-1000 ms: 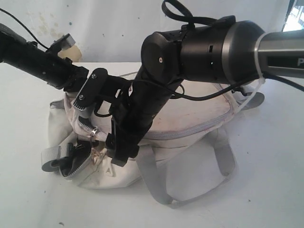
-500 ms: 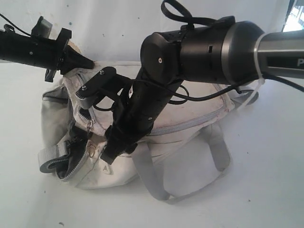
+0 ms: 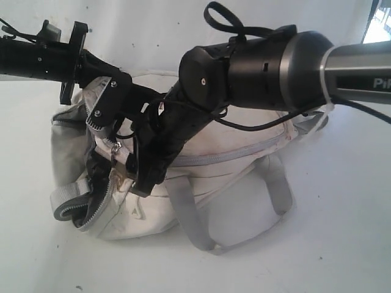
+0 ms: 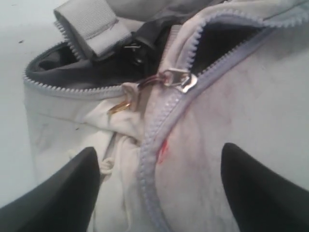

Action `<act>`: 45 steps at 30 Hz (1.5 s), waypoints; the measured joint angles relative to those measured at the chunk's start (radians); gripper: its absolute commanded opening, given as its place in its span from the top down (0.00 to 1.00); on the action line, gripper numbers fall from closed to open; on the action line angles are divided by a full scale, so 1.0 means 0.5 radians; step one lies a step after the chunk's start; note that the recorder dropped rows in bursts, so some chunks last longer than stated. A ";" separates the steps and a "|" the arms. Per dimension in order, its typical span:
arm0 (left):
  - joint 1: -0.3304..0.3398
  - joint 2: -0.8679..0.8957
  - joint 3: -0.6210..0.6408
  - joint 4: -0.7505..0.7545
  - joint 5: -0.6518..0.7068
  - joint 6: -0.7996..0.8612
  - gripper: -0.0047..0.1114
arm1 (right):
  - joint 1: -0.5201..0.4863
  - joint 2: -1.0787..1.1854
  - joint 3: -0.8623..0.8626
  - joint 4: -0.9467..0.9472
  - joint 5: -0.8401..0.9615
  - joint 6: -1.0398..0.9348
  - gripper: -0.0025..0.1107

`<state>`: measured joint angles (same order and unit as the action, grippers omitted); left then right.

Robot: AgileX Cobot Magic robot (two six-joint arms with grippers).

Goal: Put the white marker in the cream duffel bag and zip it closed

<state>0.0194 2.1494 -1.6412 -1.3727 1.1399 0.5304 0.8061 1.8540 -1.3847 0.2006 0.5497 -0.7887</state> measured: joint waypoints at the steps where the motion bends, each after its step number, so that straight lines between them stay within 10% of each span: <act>1: 0.000 0.000 0.000 0.000 0.000 -0.009 0.96 | 0.000 0.021 0.000 -0.017 -0.049 -0.010 0.41; 11: 0.016 0.003 0.000 0.004 -0.100 -0.054 0.96 | 0.000 0.202 0.000 -0.138 -0.078 -0.024 0.98; 26: 0.029 0.003 0.000 0.414 -0.435 -0.007 0.93 | 0.003 0.195 0.000 -0.308 -0.073 0.076 0.98; 36: 0.078 0.003 -0.085 0.111 -0.368 0.473 0.21 | 0.003 0.195 0.000 -0.382 -0.015 0.278 0.98; 45: 0.137 -0.134 -0.207 0.356 0.093 0.441 0.52 | 0.003 0.195 0.000 -0.401 -0.047 0.385 0.98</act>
<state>0.0877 2.0823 -1.7446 -1.1948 1.1865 0.7510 0.8077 1.9515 -1.3847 0.0000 0.5261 -0.5962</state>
